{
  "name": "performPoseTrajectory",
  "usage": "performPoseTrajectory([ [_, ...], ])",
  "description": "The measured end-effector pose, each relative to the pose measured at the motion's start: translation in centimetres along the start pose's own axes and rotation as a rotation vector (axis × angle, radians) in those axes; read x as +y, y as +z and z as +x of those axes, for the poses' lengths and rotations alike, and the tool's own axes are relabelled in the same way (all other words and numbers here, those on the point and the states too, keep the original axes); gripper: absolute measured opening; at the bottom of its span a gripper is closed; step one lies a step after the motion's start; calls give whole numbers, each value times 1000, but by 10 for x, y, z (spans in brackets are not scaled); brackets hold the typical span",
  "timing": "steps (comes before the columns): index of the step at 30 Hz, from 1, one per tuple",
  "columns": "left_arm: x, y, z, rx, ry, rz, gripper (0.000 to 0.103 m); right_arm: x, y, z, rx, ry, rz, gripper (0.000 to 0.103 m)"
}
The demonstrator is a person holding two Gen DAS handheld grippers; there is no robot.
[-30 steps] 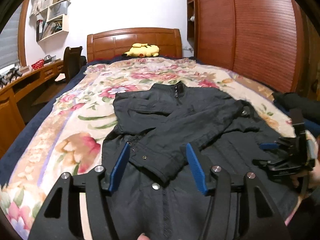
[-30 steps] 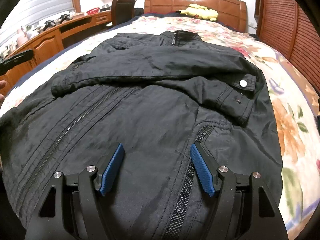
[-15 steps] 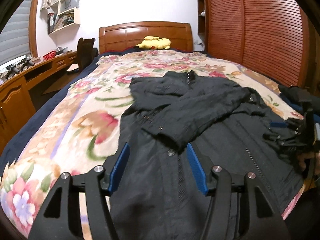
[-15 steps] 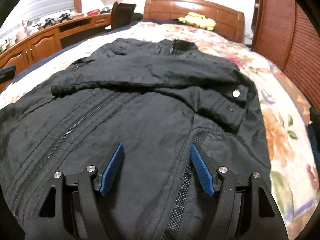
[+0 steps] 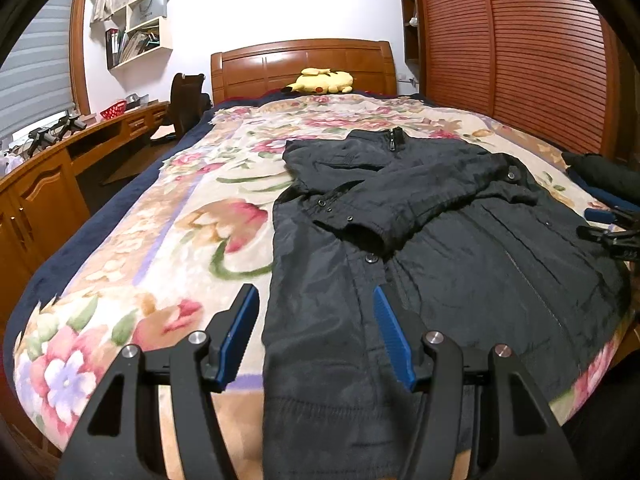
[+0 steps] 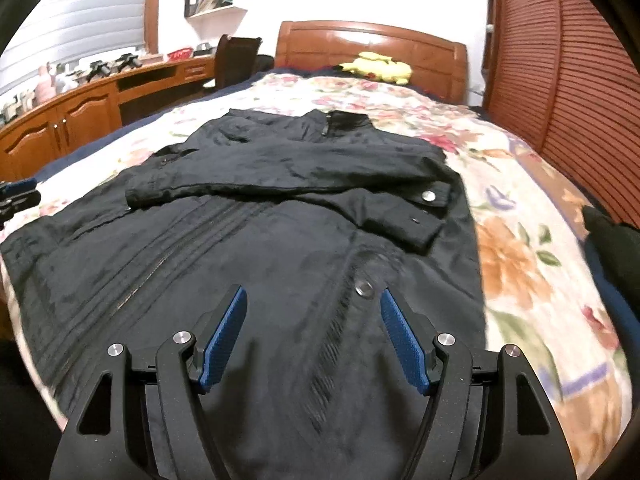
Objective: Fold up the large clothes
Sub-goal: 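Move both tools to the jacket hem, one at each side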
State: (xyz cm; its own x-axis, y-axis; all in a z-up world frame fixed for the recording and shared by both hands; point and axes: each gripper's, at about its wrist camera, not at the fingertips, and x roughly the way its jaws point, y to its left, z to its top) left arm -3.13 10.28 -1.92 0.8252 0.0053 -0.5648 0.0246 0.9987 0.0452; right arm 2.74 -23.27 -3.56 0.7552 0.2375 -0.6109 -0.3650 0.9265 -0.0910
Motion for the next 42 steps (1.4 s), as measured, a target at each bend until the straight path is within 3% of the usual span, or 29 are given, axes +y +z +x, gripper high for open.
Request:
performPoseTrajectory([
  [8,9,-13,-5,23,1,-33,59,-18,-14,-34,12,-68,-1,71],
  [17,20,-29,-5,49,57,-33,59,-33,-22,-62,15,-85,-3,71],
  [32,22,-40,9,108,114,-41,59,-58,-55,-64,89,-26,28,71],
  [42,8,-40,16,135,97,2,59,-53,-74,-59,128,19,21,71],
])
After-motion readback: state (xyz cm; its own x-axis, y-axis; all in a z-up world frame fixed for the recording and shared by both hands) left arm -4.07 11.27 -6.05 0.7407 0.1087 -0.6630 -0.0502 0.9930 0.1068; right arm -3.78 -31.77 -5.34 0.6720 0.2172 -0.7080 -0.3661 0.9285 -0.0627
